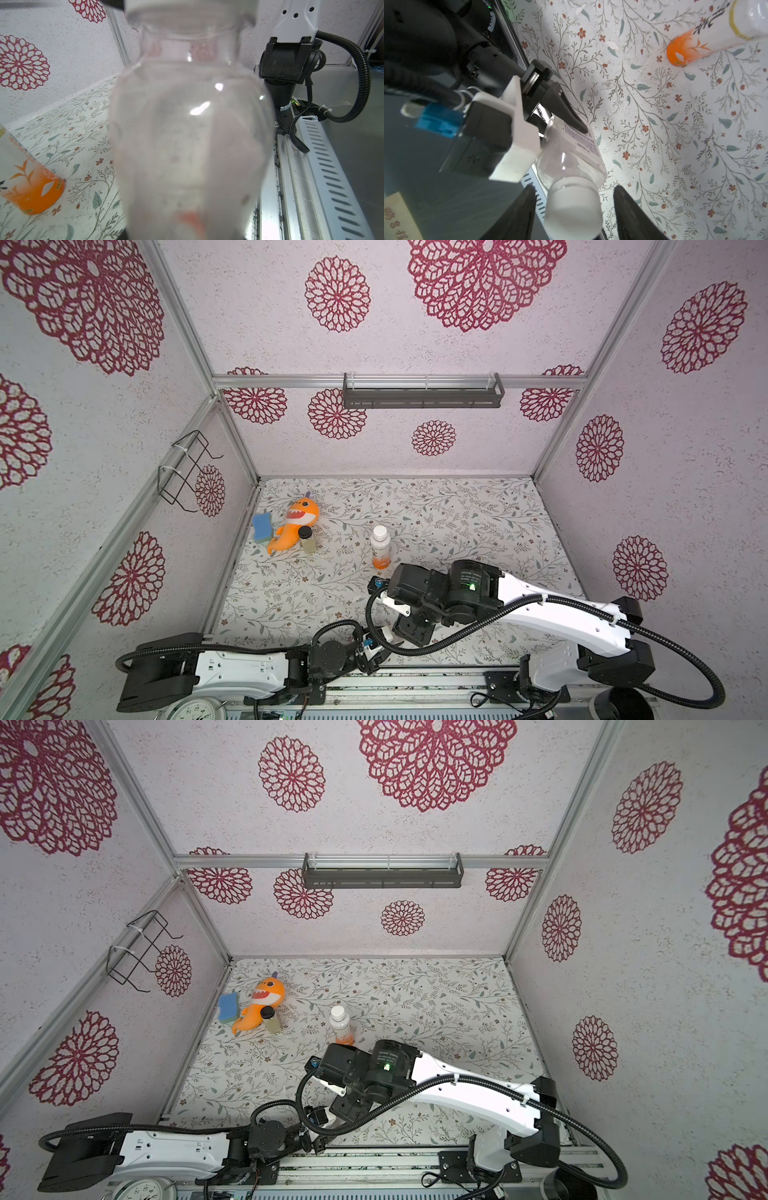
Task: Screw on the bottle caps
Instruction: Screw the bottle cap onto the plastic bottle.
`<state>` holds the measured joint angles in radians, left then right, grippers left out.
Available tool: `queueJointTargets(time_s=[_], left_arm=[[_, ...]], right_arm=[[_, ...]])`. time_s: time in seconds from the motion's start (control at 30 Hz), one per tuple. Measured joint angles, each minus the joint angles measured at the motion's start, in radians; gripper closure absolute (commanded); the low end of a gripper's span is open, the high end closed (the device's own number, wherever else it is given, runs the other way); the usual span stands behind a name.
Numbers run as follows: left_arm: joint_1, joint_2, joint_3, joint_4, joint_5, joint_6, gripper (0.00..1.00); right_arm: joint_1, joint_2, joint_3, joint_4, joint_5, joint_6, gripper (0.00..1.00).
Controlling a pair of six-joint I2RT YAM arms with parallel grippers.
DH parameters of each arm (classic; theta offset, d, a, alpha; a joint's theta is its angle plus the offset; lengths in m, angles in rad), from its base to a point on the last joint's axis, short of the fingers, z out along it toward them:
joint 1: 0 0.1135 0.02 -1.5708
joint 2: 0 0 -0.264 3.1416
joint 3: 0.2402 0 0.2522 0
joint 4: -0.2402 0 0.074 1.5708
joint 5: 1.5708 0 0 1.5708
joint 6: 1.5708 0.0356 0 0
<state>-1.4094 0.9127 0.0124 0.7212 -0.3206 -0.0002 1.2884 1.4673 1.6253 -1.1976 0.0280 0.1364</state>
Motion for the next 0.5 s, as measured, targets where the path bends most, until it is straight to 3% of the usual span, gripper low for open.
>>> queueJointTargets(time_s=[0.33, 0.5], left_arm=[[0.0, 0.002, 0.0, 0.0, 0.092, -0.005, 0.61], [0.0, 0.004, 0.0, 0.0, 0.152, -0.014, 0.61]], right_arm=[[0.005, -0.304, -0.08, 0.01, -0.035, -0.304, 0.29], [0.005, -0.312, -0.156, 0.018, -0.072, -0.468, 0.3]])
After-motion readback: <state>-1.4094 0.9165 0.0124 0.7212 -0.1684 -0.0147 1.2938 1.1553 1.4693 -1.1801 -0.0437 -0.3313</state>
